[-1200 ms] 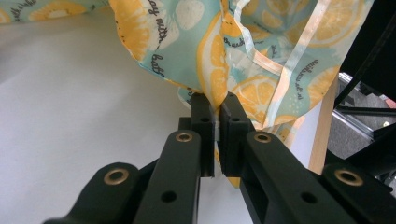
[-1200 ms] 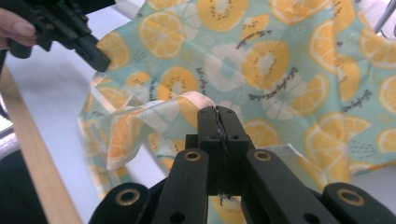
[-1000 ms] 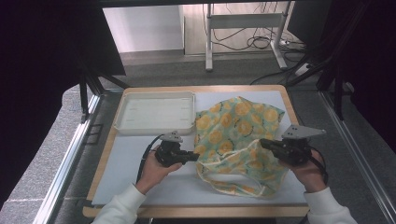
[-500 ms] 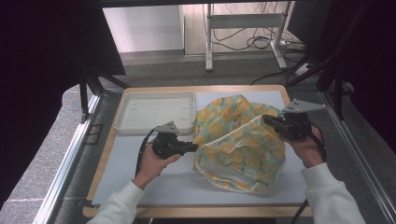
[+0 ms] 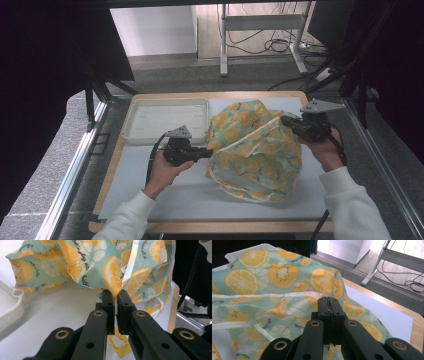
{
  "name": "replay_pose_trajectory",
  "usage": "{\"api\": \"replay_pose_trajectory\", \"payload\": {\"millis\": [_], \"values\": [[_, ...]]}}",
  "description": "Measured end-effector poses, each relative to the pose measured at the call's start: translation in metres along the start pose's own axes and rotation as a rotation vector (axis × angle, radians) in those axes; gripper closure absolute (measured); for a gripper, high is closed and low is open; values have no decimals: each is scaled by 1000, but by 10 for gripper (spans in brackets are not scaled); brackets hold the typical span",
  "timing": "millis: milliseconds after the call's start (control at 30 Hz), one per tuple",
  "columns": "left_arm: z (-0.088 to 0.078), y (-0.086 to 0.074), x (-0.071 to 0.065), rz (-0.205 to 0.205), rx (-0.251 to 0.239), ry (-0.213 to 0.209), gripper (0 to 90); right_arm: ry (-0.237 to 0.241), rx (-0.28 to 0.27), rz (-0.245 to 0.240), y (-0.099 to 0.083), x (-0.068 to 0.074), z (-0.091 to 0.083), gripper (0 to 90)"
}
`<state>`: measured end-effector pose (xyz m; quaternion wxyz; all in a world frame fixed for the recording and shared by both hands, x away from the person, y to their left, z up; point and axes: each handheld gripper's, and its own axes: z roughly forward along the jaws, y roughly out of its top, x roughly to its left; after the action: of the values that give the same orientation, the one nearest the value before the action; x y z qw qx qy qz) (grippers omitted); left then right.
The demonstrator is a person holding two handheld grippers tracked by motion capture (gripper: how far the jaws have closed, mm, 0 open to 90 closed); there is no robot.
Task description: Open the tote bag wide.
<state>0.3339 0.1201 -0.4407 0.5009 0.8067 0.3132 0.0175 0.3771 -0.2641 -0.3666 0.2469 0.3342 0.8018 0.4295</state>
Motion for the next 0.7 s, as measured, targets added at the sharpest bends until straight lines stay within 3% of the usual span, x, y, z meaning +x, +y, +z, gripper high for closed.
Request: {"api": "replay_pose_trajectory", "payload": {"millis": [300,700], "values": [[-4,11,2,-3,-35,2,862,-26,-1,-11,10,-7,0,892],[-8,41,10,-2,-76,15,863,-79,-16,-19,38,-23,3,893]]}}
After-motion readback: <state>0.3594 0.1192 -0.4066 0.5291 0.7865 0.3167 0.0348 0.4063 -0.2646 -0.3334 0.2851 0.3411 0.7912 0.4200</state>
